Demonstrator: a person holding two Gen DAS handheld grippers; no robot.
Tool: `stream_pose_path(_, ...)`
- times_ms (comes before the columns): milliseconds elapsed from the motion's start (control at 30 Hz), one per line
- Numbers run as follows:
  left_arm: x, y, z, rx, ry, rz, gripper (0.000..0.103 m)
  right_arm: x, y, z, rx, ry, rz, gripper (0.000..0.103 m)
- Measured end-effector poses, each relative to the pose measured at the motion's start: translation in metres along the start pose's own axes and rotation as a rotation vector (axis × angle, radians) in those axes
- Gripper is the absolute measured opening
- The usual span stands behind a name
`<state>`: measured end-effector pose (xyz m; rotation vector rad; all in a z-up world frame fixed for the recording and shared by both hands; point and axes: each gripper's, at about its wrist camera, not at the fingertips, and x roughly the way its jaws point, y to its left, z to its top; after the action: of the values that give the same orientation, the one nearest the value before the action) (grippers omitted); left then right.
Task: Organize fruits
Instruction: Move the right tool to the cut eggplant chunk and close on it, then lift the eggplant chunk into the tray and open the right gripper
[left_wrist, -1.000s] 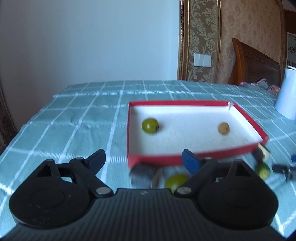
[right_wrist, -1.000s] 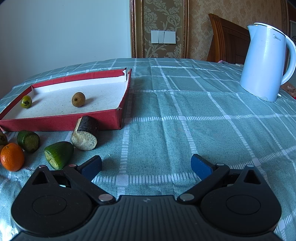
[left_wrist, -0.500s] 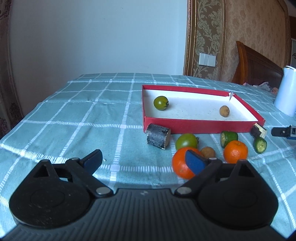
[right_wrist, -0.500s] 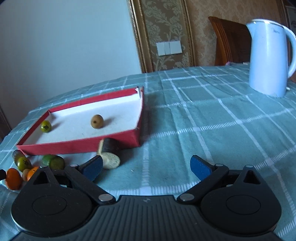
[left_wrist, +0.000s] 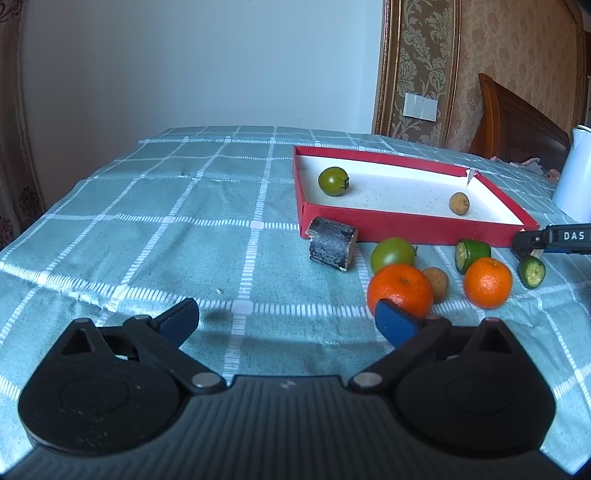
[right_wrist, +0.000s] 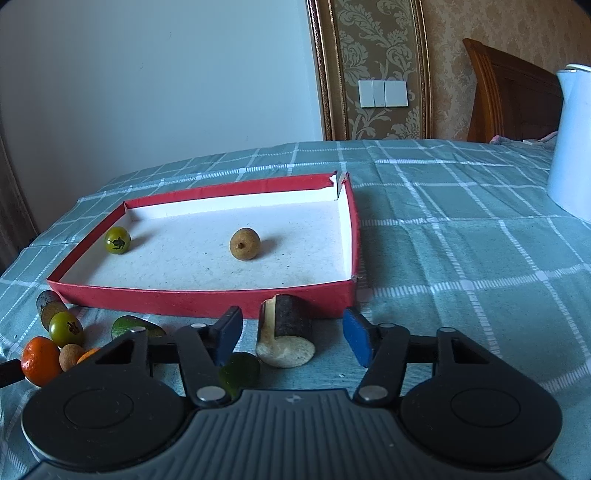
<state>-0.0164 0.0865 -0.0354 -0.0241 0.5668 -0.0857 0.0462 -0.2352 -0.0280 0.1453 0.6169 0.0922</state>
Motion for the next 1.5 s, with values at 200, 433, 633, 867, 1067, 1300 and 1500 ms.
stream_pose_path(200, 0.0, -0.001, -0.001, 0.02, -0.011, -0.004, 0.103, 0.009, 0.004, -0.006, -0.01, 0.006, -0.018, 0.034)
stream_pose_path(433, -0.008, -0.003, -0.004, 0.096, -0.042, -0.092, 0.103, 0.008, 0.008, -0.008, -0.041, -0.013, -0.033, 0.033)
stream_pose_path(633, -0.014, -0.022, -0.009, 0.18, -0.072, -0.137, 0.103, 0.008, 0.006, -0.008, -0.029, -0.014, -0.026, 0.033)
stream_pose_path(867, 0.003, -0.057, -0.006, 0.291, -0.021, -0.111, 0.103, -0.002, 0.006, -0.008, -0.025, -0.049, -0.029, 0.033)
stream_pose_path(1067, 0.014, -0.055, -0.004, 0.254, 0.033, -0.116, 0.103, -0.022, 0.012, 0.001, -0.062, -0.13, -0.04, 0.031)
stream_pose_path(1300, 0.021, -0.043, -0.001, 0.184, 0.074, -0.155, 0.103, -0.027, 0.013, 0.011, -0.091, -0.114, -0.028, 0.023)
stream_pose_path(1500, 0.02, -0.042, -0.001, 0.181, 0.074, -0.159, 0.103, -0.02, 0.005, 0.002, -0.071, -0.048, -0.009, 0.023)
